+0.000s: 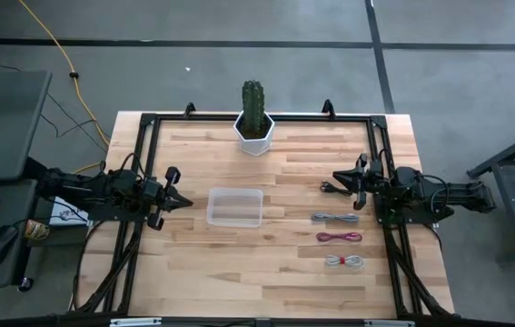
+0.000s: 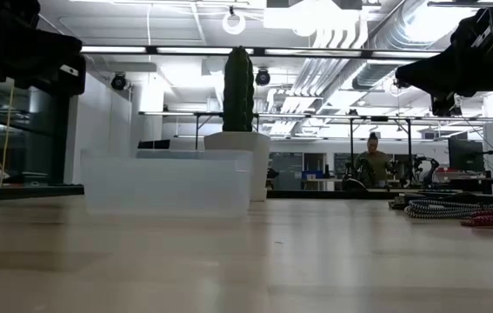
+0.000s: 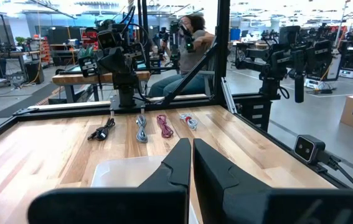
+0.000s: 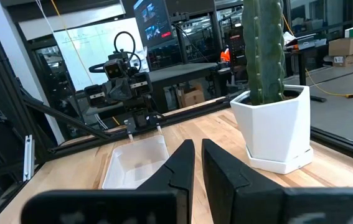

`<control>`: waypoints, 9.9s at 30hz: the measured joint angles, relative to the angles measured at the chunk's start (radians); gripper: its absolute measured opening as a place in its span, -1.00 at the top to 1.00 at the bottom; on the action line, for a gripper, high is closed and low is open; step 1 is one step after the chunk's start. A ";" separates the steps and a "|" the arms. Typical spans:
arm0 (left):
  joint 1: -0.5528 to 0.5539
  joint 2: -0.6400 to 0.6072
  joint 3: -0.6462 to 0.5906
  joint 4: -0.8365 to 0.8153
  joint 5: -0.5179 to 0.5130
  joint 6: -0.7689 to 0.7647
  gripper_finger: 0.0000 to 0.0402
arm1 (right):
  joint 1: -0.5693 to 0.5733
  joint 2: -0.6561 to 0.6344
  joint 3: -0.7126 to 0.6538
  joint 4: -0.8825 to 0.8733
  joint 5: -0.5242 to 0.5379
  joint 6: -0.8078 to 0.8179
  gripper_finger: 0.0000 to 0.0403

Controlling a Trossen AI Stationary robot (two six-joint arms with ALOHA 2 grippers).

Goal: Pick and place USB-C Cables

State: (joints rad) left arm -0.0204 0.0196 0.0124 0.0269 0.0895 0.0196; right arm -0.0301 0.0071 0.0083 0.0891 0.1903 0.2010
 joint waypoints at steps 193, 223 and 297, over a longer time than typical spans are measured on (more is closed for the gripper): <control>0.424 0.773 0.354 0.485 0.119 -0.387 0.06 | -0.143 1.451 0.716 -1.016 -0.043 0.308 -0.10; 0.423 0.773 0.354 0.478 0.117 -0.385 0.06 | -0.218 1.554 0.718 -1.009 -0.042 0.184 0.89; 0.108 0.719 0.353 0.398 -0.243 -0.229 0.06 | 0.121 1.460 0.689 0.675 -0.037 -0.024 0.98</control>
State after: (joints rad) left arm 0.0879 0.7383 0.3656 0.4247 -0.1532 -0.2089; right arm 0.0912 1.4672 0.6969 0.7640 0.1536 0.1767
